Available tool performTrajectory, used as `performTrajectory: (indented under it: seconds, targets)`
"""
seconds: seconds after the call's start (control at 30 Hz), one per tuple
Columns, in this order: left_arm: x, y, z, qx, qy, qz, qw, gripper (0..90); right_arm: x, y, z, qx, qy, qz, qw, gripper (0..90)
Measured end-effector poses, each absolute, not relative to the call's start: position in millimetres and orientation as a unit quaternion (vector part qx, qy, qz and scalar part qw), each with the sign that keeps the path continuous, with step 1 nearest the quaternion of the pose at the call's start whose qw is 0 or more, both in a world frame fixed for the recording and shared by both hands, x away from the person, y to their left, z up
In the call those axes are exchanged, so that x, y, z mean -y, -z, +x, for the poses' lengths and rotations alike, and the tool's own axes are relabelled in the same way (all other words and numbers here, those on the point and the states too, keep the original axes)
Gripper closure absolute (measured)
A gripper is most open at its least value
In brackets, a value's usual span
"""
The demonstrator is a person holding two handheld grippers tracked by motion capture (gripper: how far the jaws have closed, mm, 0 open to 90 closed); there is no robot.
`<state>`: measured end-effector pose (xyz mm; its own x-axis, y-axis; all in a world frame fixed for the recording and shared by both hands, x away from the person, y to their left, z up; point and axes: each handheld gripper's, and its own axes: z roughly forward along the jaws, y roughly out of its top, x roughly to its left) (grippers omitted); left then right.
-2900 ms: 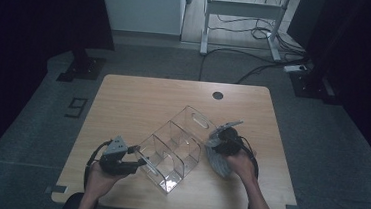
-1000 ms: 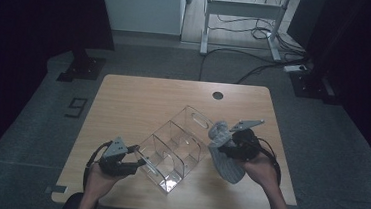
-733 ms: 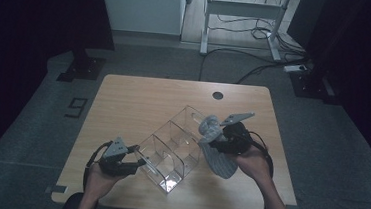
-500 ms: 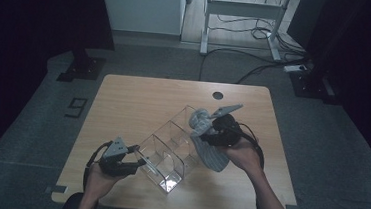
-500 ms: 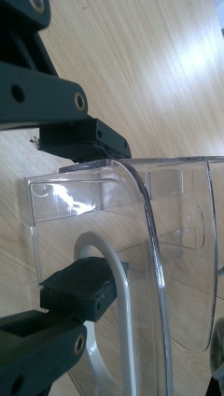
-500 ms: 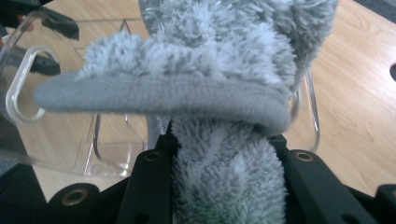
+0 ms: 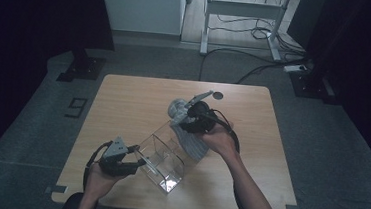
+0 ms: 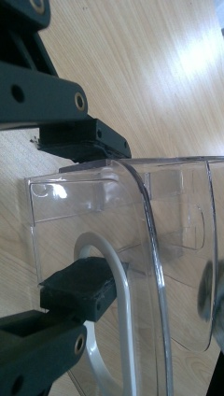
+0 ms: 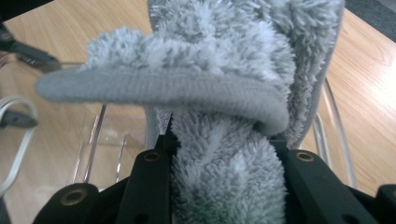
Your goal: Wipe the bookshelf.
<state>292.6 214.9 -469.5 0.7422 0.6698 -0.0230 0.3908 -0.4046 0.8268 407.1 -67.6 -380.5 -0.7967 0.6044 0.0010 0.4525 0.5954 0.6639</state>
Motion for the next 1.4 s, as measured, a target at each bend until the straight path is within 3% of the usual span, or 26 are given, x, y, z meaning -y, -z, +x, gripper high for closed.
performTrajectory:
  seconds: [0.7, 1.4]
  targets:
    - [-214.4, 470.3, 293.1, -0.324, -0.158, 0.822, 0.442, 41.3, 21.5, 413.4, 429.7, -0.907, -0.275, 0.293, 0.128, 67.3]
    - [-213.6, 469.9, 292.8, -0.327, -0.158, 0.822, 0.44, 41.3, 47.2, 409.9, 416.7, -0.908, -0.281, 0.29, 0.109, 63.3]
